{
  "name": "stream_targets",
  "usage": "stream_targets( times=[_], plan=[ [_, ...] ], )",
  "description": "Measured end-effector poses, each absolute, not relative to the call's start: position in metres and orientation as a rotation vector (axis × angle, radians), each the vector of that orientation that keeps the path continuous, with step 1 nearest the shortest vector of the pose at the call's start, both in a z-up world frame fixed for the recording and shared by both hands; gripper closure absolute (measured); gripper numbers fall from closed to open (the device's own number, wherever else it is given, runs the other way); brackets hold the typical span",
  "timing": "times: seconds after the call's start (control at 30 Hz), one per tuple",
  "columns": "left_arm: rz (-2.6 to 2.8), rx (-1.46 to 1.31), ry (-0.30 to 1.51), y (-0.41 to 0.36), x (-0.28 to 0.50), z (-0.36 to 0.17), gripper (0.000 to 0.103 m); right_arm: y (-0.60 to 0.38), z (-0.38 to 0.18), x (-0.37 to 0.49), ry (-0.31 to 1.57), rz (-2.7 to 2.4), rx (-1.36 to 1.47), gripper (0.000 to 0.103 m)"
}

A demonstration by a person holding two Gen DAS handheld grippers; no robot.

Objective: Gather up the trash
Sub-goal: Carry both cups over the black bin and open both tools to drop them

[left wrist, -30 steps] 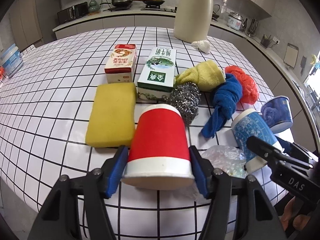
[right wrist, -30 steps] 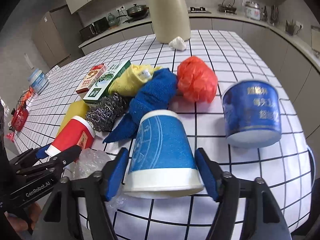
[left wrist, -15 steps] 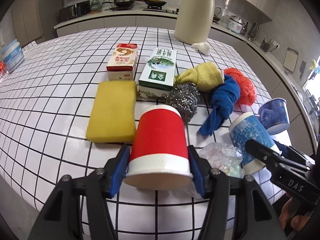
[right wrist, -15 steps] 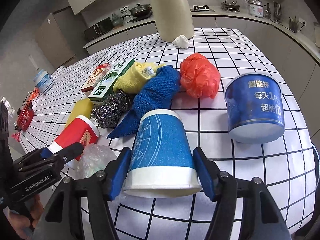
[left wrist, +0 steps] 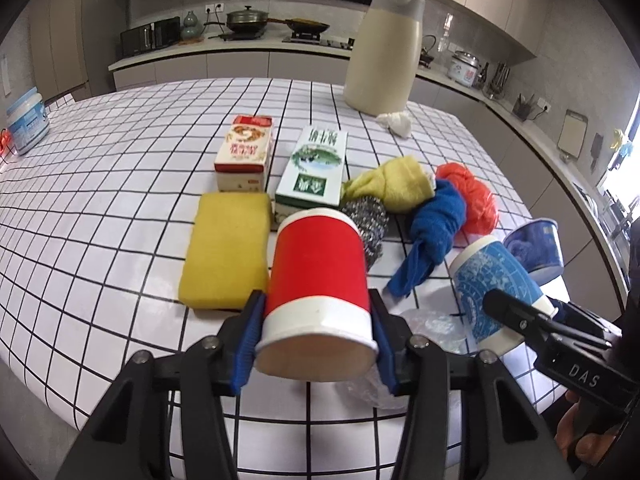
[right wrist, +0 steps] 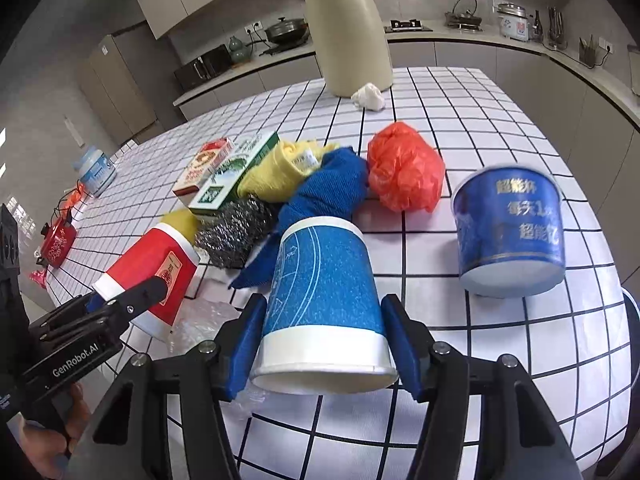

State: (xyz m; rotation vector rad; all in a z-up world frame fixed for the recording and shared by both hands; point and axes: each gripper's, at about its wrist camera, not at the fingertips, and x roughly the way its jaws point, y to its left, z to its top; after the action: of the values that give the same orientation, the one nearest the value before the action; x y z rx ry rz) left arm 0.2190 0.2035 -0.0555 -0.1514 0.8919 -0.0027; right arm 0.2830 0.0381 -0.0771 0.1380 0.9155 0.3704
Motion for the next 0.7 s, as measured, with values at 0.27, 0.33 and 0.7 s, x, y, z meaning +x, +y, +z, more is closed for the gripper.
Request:
stream_targets(
  times=[0.27,0.33,0.7],
  plan=[
    [-0.078,-0.141,0.822,0.188,0.226,-0.028,0.052,0.018,-0.046,0.273,0.84,0.343,0.18,0.042],
    [-0.105,-0.142,0.806,0.181,0.227,-0.021,0.052,0.01,-0.037,0.268,0.82,0.328,0.188,0.042],
    [-0.253,-0.109,0.756,0.085,0.223,-0.001,0.052,-0.101,-0.009,0.231,0.724,0.214,0.279,0.042]
  ],
)
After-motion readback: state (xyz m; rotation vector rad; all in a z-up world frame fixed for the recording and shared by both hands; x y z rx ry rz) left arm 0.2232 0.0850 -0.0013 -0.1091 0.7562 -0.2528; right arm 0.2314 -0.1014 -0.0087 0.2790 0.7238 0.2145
